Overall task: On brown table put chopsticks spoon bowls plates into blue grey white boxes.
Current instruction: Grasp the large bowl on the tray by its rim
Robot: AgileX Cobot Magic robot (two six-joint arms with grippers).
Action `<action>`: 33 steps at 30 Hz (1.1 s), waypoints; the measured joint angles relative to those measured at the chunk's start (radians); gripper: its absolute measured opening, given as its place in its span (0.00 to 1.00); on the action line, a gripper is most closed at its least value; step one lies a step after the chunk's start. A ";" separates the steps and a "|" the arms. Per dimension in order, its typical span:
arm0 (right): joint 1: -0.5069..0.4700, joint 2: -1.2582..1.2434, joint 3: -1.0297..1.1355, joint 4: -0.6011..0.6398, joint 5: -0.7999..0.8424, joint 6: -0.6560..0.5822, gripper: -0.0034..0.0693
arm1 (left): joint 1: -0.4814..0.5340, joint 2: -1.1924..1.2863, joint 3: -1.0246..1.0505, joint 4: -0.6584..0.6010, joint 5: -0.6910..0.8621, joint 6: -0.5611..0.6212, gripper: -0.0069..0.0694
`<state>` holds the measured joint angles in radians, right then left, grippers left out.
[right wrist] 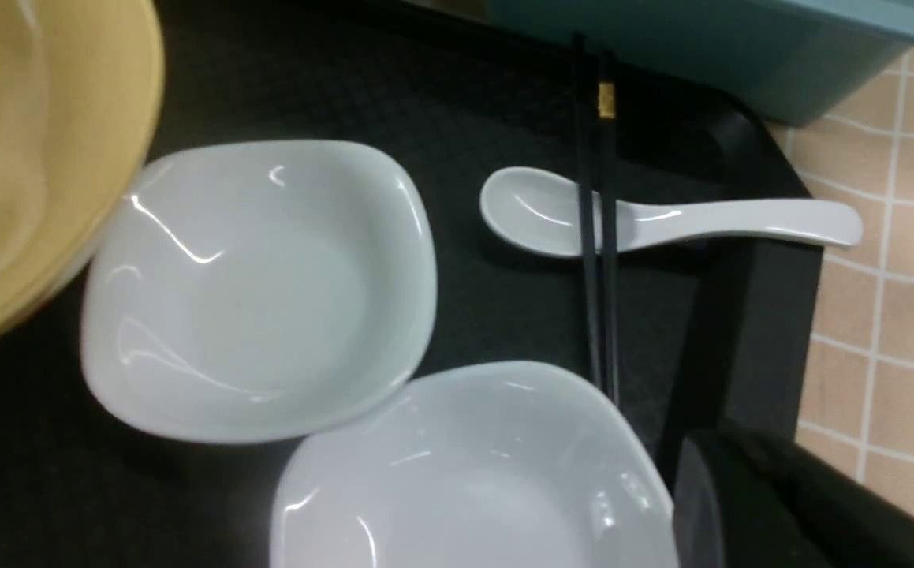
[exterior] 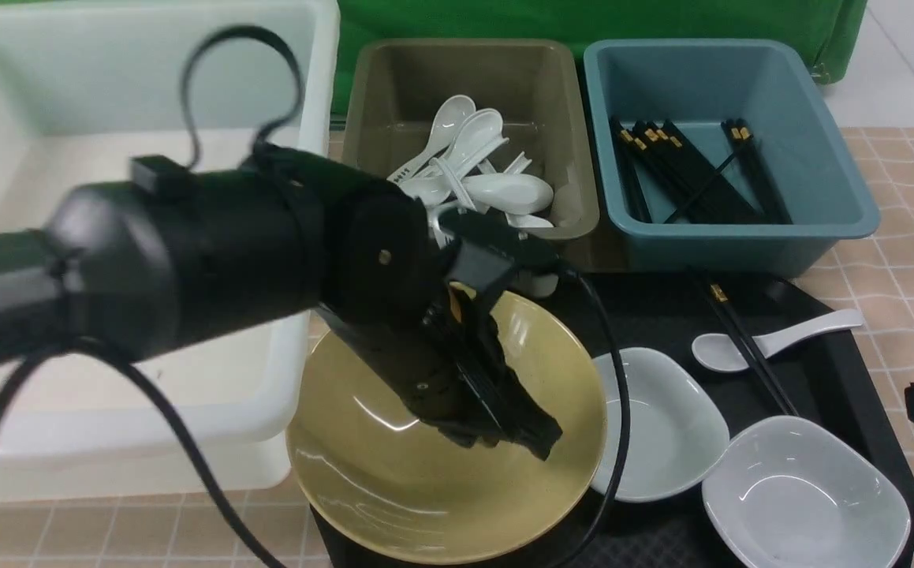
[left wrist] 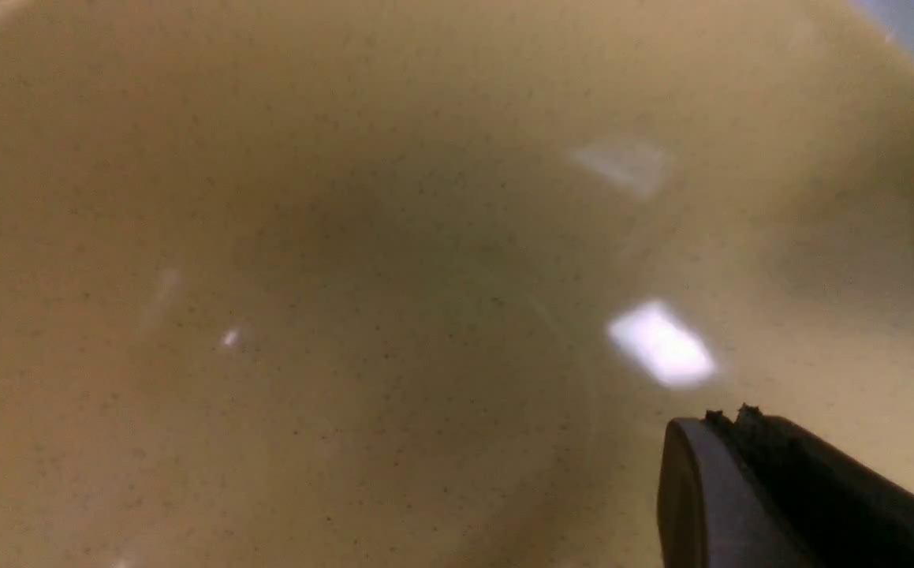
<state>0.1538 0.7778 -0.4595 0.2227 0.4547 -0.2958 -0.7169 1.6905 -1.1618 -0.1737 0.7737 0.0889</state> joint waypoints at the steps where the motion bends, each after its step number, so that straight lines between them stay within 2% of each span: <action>1: 0.005 0.000 0.000 0.006 0.000 0.000 0.10 | 0.000 0.032 0.000 -0.001 -0.001 0.002 0.08; 6: 0.011 0.000 0.000 0.016 0.000 0.000 0.10 | 0.000 0.107 0.000 -0.101 -0.008 0.078 0.08; 13: 0.011 0.000 0.000 0.020 0.011 0.000 0.10 | 0.000 0.136 -0.021 -0.476 -0.005 0.429 0.08; 15: 0.011 0.000 0.000 0.024 0.011 0.000 0.10 | 0.000 0.136 -0.044 -0.548 0.019 0.488 0.08; 17: 0.011 0.000 0.000 0.025 0.011 0.000 0.10 | 0.001 0.135 -0.099 -0.559 0.062 0.500 0.08; 20: 0.011 0.000 0.001 0.026 0.013 0.000 0.10 | 0.010 0.126 -0.173 -0.473 0.109 0.461 0.11; 24: 0.011 0.000 0.001 0.027 0.021 0.000 0.10 | 0.026 0.097 -0.313 -0.122 0.188 0.305 0.24; 25: 0.011 0.000 0.001 0.027 0.021 0.000 0.10 | 0.031 0.091 -0.330 -0.016 0.199 0.264 0.29; 28: 0.011 0.000 0.001 0.028 0.022 0.000 0.10 | 0.042 0.096 -0.340 0.196 0.204 0.162 0.44; 32: 0.015 0.000 0.001 0.032 0.022 0.000 0.10 | 0.062 0.146 -0.338 0.315 0.181 0.096 0.58; 33: 0.015 0.000 0.001 0.032 0.022 0.000 0.10 | 0.062 0.154 -0.338 0.318 0.178 0.093 0.58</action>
<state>0.1684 0.7778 -0.4587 0.2548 0.4764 -0.2958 -0.6551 1.8449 -1.5003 0.1444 0.9520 0.1817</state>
